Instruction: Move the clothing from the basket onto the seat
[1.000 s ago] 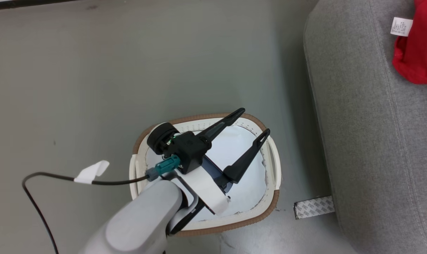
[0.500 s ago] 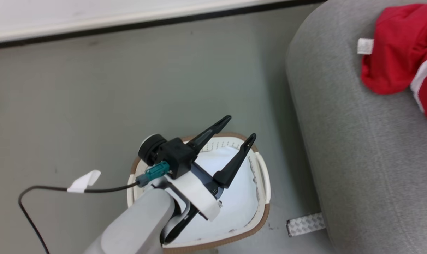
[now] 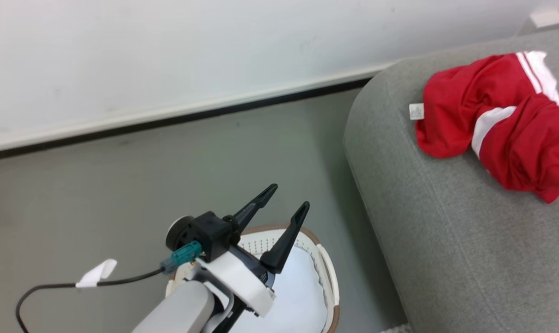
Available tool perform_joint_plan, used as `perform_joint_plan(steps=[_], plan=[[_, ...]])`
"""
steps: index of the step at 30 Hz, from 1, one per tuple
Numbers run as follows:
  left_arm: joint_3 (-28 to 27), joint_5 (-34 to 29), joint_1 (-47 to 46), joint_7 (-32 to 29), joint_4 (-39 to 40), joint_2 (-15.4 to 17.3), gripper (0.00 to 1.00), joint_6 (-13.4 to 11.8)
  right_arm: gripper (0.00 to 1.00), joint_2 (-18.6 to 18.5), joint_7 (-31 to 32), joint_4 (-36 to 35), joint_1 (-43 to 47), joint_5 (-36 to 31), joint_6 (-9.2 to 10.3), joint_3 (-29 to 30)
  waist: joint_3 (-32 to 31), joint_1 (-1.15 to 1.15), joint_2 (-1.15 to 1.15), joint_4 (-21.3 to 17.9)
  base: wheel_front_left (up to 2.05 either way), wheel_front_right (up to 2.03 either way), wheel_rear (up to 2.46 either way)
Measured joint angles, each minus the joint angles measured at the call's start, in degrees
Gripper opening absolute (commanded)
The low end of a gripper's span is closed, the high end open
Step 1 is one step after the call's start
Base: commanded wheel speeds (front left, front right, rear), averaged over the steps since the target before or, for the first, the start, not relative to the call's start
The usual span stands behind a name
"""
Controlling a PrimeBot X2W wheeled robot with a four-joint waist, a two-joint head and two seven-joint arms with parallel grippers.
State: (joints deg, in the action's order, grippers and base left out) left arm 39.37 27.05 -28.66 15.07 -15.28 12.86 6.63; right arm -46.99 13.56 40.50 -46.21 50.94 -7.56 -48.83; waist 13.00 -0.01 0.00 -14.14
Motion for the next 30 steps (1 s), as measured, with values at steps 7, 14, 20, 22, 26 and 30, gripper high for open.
perform_joint_plan(steps=[7,14,20,22,26,30], plan=[[-4.15,0.01,3.78,0.01,1.47,-0.13,1.00,-0.88,1.00,-2.42,-7.22,-6.80,2.13,2.87,0.00,1.14,-4.97,0.00,0.00,0.86,0.00,0.00,0.00],[-11.02,0.01,7.73,0.05,3.07,0.35,1.00,-2.53,1.00,-0.15,-16.93,-10.93,7.58,4.48,0.00,7.54,-8.48,0.00,0.00,4.75,0.00,0.00,0.00],[-18.51,0.27,13.12,0.07,3.15,0.87,1.00,-5.81,1.00,4.98,-23.65,-12.41,12.61,1.37,0.01,13.57,-11.26,0.00,0.00,8.39,0.00,0.00,0.00],[-20.17,0.37,15.35,0.05,3.23,0.52,1.00,-6.62,1.00,7.33,-25.39,-12.68,15.42,-0.12,0.00,15.83,-12.17,-0.01,0.00,9.62,0.00,0.00,0.00],[-23.83,0.21,18.45,0.07,3.64,-0.36,1.00,-7.55,1.00,11.71,-27.82,-13.13,20.40,-4.46,0.01,22.58,-13.38,-0.01,0.00,12.08,0.00,0.00,0.00],[-28.05,0.29,21.12,0.07,4.89,-1.98,1.00,-7.21,1.00,19.44,-28.41,-15.81,26.24,-10.28,0.01,31.20,-14.09,-0.01,0.00,13.54,0.00,0.00,0.00]])
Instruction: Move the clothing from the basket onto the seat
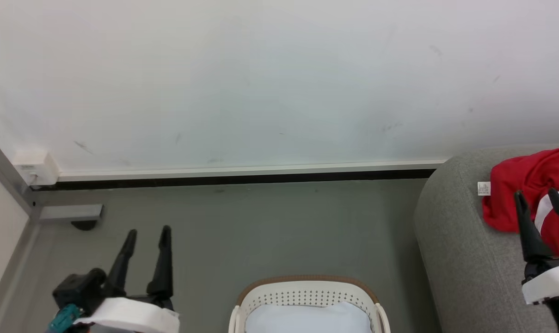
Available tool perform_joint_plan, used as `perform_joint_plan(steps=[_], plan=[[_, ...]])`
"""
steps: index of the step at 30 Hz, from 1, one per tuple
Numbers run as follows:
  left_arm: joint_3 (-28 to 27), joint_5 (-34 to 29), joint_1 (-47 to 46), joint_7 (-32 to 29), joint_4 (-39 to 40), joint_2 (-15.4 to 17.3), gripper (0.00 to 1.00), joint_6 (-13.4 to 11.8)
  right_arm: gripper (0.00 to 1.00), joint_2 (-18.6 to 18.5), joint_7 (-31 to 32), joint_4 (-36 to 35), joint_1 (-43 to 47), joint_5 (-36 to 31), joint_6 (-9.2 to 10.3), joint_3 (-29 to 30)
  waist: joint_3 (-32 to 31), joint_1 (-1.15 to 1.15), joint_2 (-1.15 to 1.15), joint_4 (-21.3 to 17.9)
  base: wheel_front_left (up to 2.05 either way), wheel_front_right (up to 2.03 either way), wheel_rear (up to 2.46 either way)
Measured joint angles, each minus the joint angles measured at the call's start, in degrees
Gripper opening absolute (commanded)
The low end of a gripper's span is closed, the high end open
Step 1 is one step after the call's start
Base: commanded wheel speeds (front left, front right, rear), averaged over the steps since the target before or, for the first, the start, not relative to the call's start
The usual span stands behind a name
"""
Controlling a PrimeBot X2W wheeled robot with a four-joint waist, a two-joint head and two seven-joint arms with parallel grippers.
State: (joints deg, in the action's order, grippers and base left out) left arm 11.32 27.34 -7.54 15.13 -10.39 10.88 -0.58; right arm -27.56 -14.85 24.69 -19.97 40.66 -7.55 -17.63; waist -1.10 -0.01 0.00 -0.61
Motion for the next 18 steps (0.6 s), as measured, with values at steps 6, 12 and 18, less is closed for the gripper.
perform_joint_plan(steps=[6,12,18], plan=[[-5.70,-3.98,3.61,0.00,2.22,-2.90,1.00,0.75,1.00,11.39,-0.18,-7.82,9.51,-11.18,-0.01,9.39,0.32,0.01,0.00,-0.15,0.00,0.00,0.00],[-9.39,-9.48,5.63,0.00,3.16,-5.12,1.00,3.14,1.00,17.13,-0.19,-11.87,14.72,-18.14,0.00,10.72,0.93,0.01,0.00,-1.10,0.00,0.00,0.00],[-11.38,-12.28,6.67,0.00,3.15,-6.89,1.00,4.88,1.00,19.91,-0.19,-13.16,15.51,-21.03,0.00,10.78,1.32,0.01,0.00,-2.23,0.00,0.00,0.00]])
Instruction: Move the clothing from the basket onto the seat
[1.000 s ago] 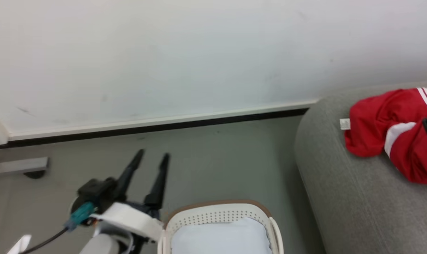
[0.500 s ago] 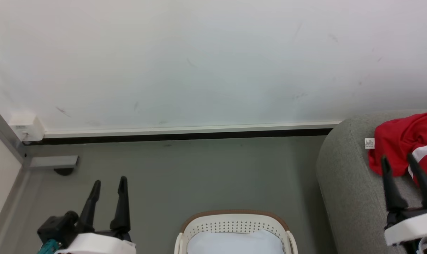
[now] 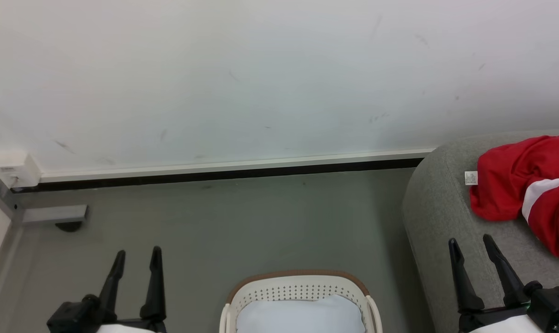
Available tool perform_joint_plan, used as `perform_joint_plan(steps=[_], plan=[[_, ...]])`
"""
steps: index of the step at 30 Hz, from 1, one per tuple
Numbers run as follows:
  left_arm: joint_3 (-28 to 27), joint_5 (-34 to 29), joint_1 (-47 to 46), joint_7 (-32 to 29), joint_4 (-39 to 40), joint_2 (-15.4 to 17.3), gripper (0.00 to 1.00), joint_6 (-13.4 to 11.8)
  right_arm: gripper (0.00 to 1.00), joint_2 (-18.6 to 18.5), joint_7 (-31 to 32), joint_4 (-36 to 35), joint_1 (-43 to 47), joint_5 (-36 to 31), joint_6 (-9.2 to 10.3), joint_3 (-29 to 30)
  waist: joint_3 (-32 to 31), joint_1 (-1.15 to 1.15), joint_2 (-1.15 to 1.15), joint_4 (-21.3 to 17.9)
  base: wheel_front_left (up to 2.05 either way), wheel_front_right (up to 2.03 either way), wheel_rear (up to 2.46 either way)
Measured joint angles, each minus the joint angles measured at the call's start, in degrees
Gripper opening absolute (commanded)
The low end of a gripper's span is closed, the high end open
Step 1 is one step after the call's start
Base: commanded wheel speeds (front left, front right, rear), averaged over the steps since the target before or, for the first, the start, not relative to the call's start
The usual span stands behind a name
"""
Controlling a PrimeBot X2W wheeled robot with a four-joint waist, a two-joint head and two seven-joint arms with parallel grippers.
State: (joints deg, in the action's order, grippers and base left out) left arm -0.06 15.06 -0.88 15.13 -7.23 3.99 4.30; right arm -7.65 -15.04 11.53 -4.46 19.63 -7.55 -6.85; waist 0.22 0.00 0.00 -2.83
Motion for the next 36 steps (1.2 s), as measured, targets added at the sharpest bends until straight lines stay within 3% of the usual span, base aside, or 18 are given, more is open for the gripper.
perform_joint_plan(steps=[11,36], plan=[[-1.66,-1.79,0.00,0.00,-1.54,-1.02,1.00,1.71,1.00,0.78,0.00,-0.14,-0.03,-2.04,0.00,0.46,0.35,0.00,0.00,-0.70,0.00,0.00,0.00],[-1.68,-2.44,-0.28,0.00,-2.56,-1.16,1.00,1.88,1.00,1.08,0.00,-0.54,-0.18,-1.45,0.00,-0.32,0.96,0.00,0.00,-1.14,0.00,0.00,0.00]])
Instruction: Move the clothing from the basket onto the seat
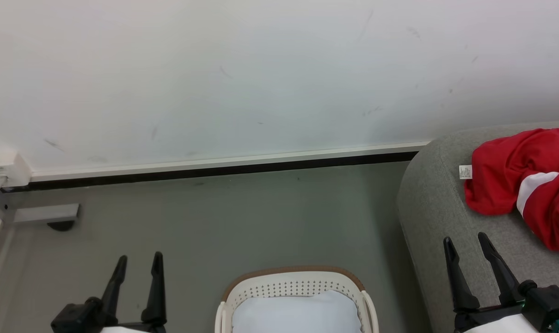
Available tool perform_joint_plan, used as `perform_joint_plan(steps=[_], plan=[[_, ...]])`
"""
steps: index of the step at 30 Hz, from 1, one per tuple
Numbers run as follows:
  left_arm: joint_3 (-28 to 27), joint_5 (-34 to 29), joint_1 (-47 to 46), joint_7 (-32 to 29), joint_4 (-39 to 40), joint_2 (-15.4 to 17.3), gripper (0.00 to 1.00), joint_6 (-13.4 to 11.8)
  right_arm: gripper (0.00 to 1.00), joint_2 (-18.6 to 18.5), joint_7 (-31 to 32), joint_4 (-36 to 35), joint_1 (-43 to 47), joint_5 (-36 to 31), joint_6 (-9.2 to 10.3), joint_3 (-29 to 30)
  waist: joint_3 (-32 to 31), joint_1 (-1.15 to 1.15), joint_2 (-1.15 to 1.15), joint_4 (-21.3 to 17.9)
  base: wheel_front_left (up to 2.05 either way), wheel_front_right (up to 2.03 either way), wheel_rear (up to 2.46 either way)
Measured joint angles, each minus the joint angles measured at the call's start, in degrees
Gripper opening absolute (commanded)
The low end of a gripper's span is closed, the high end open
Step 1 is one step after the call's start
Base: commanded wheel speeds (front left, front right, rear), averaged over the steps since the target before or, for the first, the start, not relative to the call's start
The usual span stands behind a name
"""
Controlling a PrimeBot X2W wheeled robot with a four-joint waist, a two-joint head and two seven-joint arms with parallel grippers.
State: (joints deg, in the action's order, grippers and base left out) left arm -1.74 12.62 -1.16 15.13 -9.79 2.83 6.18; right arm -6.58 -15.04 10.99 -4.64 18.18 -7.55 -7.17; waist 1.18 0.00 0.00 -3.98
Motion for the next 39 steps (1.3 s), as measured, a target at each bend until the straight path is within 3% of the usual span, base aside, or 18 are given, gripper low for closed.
perform_joint_plan(steps=[2,3,9,39], plan=[[-0.01,0.05,0.00,0.00,-0.04,0.00,1.00,0.00,1.00,0.00,0.00,-0.01,0.00,0.01,0.00,-0.01,0.01,0.00,0.00,0.01,0.00,0.00,0.00],[0.09,0.34,-0.01,0.00,-0.19,0.00,0.00,0.02,0.00,0.00,0.00,-0.01,-0.01,0.02,0.00,0.01,0.02,0.00,0.00,0.01,0.00,0.00,0.00],[0.27,1.36,1.10,-0.67,-2.97,-0.46,0.00,0.01,0.00,0.49,0.44,2.10,1.44,0.68,-0.01,-0.13,0.01,0.00,0.00,0.07,0.00,0.00,0.00],[-1.43,29.37,-0.53,-8.11,-3.41,-0.45,0.00,0.35,0.00,0.94,7.34,2.44,1.16,28.28,-0.01,3.76,-0.28,0.01,0.00,1.01,0.00,0.00,0.00]])
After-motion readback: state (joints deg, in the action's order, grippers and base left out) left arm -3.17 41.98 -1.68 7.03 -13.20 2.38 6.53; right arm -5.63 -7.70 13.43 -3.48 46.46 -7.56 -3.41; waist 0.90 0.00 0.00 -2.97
